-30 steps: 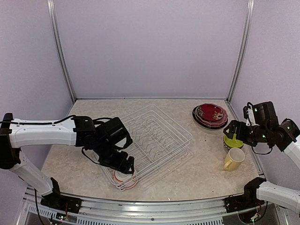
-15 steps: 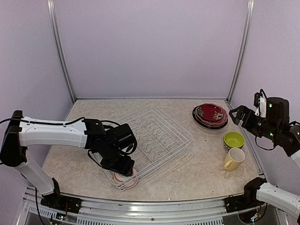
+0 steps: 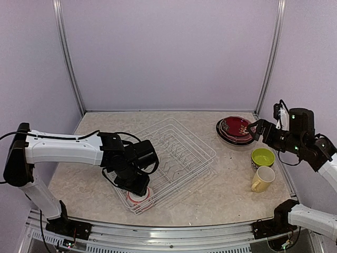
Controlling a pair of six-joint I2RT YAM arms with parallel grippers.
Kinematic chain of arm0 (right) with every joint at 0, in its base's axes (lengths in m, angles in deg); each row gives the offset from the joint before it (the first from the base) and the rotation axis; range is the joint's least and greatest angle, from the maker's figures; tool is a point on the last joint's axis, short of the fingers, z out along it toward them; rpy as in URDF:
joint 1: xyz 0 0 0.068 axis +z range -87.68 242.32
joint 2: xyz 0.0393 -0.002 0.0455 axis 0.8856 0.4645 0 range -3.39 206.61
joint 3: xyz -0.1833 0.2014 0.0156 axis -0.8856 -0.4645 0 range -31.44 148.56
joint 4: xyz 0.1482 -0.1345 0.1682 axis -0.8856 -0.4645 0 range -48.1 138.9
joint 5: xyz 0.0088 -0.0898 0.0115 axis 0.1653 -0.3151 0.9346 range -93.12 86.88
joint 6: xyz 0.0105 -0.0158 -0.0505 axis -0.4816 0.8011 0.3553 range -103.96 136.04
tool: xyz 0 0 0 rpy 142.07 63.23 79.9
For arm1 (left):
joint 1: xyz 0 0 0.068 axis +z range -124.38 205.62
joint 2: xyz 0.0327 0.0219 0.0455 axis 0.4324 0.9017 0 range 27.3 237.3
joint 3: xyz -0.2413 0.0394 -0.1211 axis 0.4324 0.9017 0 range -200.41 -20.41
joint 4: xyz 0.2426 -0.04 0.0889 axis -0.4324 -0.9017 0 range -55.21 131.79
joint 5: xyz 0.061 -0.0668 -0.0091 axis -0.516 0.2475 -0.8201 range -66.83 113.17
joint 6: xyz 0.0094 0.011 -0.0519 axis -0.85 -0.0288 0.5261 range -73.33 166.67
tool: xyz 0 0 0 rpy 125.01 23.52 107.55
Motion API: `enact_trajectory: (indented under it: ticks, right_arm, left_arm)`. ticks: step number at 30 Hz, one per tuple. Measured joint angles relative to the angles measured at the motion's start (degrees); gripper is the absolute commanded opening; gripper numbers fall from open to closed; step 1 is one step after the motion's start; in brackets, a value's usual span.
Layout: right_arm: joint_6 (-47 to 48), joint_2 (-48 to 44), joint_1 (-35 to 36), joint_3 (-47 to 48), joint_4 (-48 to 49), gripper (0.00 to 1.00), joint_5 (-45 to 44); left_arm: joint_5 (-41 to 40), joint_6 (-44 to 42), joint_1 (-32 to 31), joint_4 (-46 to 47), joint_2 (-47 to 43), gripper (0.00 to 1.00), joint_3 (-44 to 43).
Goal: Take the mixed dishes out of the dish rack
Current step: Grab the bowl from the dish rack, then pass from the left arm to the right
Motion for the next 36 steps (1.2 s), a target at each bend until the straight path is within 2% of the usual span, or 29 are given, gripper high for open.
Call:
enact_trajectory:
  ticks: [9, 18, 28, 36]
  right_arm:
    - [0.0, 2.3, 0.0, -1.7, 3.2, 1.00, 4.9]
    - [-0.1, 6.6, 1.4, -2.7, 7.1, 1.00, 9.2]
    - [-1.3, 16.4, 11.7, -1.8, 13.3, 1.00, 9.0]
    - [-3.4, 32.0, 22.7, 4.9, 23.7, 1.00, 10.7]
  left_arm:
    - [-0.7, -0.2, -0.1, -0.7, 0.2, 0.27, -0.5]
    - [-0.6, -2.6, 3.0, -1.2, -0.4, 0.26, -1.9]
    - [7.9, -5.7, 14.2, 5.0, -10.3, 0.26, -1.5]
    - [16.9, -5.8, 21.7, 13.8, -14.1, 0.26, -1.2]
